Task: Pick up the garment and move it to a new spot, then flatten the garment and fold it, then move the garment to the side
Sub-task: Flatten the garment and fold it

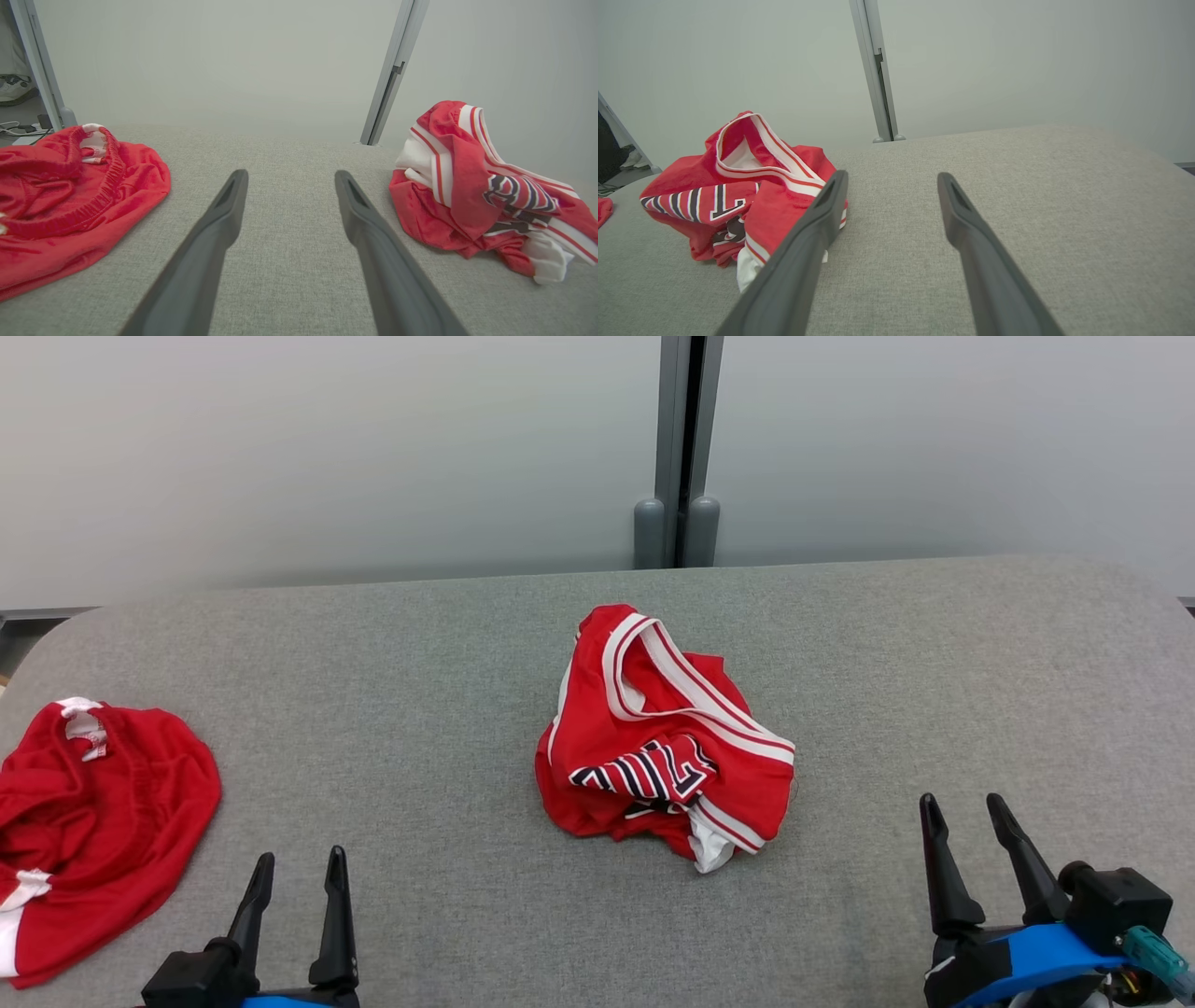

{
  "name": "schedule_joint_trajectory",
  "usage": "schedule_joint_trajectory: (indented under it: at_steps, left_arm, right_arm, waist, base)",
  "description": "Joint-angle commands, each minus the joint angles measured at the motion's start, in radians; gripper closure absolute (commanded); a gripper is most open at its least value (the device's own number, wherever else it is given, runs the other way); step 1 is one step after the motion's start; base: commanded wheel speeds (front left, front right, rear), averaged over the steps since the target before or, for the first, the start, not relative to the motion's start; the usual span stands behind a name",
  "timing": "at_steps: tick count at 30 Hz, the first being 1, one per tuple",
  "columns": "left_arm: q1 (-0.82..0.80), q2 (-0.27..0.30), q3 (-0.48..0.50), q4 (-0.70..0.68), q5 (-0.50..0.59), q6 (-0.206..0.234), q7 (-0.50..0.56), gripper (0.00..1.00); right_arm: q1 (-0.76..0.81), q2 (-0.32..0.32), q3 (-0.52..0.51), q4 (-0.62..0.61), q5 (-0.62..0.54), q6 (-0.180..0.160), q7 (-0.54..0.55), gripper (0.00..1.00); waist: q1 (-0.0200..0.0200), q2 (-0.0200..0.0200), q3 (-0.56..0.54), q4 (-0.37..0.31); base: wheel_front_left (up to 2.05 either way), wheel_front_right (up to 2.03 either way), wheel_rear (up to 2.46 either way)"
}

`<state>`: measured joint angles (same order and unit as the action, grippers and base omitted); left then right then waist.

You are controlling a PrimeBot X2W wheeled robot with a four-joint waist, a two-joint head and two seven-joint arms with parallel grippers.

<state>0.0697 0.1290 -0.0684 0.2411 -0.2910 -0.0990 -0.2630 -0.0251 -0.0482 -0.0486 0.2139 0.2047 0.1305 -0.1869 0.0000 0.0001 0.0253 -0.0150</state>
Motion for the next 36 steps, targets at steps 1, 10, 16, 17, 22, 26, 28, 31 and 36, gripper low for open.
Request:
schedule_joint_trajectory:
  at_steps: [1,10,16,17,22,26,28,31,36]
  left_arm:
    - [-0.018,0.003,0.001,0.003,0.003,-0.006,-0.003,0.00]
    - [-0.021,-0.003,0.008,-0.002,0.013,-0.008,-0.003,0.00]
    - [-0.027,-0.008,0.006,-0.020,0.021,-0.004,-0.003,0.00]
    - [-0.031,-0.008,0.003,-0.023,0.024,-0.005,-0.003,0.00]
    - [-0.056,-0.004,-0.009,-0.025,0.027,-0.006,-0.001,0.00]
    - [-0.077,-0.007,-0.020,-0.024,0.027,-0.005,0.000,0.00]
    - [-0.085,-0.009,-0.027,-0.024,0.026,-0.006,0.001,0.00]
    - [-0.089,-0.005,-0.033,-0.022,0.026,-0.007,0.001,0.00]
    - [-0.090,0.000,-0.038,-0.019,0.021,-0.009,0.001,0.00]
  right_arm:
    - [0.007,-0.004,0.002,-0.002,0.004,0.000,-0.002,0.00]
    - [0.003,-0.004,0.002,0.006,0.007,0.000,-0.003,0.00]
    - [-0.054,-0.004,0.049,0.019,0.042,0.000,0.053,0.00]
    - [-0.070,-0.004,0.056,0.027,0.057,0.000,0.079,0.00]
    - [-0.173,-0.004,0.071,0.112,0.163,0.000,0.238,0.00]
    - [-0.267,-0.005,0.088,0.213,0.218,0.000,0.322,0.00]
    - [-0.301,-0.004,0.092,0.278,0.227,0.000,0.350,0.00]
    - [-0.365,-0.003,0.114,0.356,0.259,0.000,0.359,0.00]
    - [-0.422,-0.004,0.155,0.466,0.316,0.000,0.352,0.00]
  waist:
    - [0.0000,-0.0001,0.001,0.001]
    - [0.0000,-0.0001,0.002,0.008]
    - [0.0000,-0.0001,0.010,0.011]
    - [0.0000,-0.0001,0.012,0.012]
    - [0.0000,-0.0001,0.028,0.027]
    - [0.0000,-0.0001,0.044,0.043]
    - [0.0000,-0.0001,0.051,0.052]
    - [0.0000,-0.0001,0.059,0.061]
    - [0.0000,-0.0001,0.063,0.072]
  base:
    - [0.00,0.00,0.00]
    - [0.00,0.00,0.00]
    - [0.00,0.00,0.00]
    - [0.00,0.00,0.00]
    - [0.00,0.00,0.00]
    - [0.00,0.00,0.00]
    - [0.00,0.00,0.00]
    - [0.00,0.00,0.00]
    - [0.00,0.00,0.00]
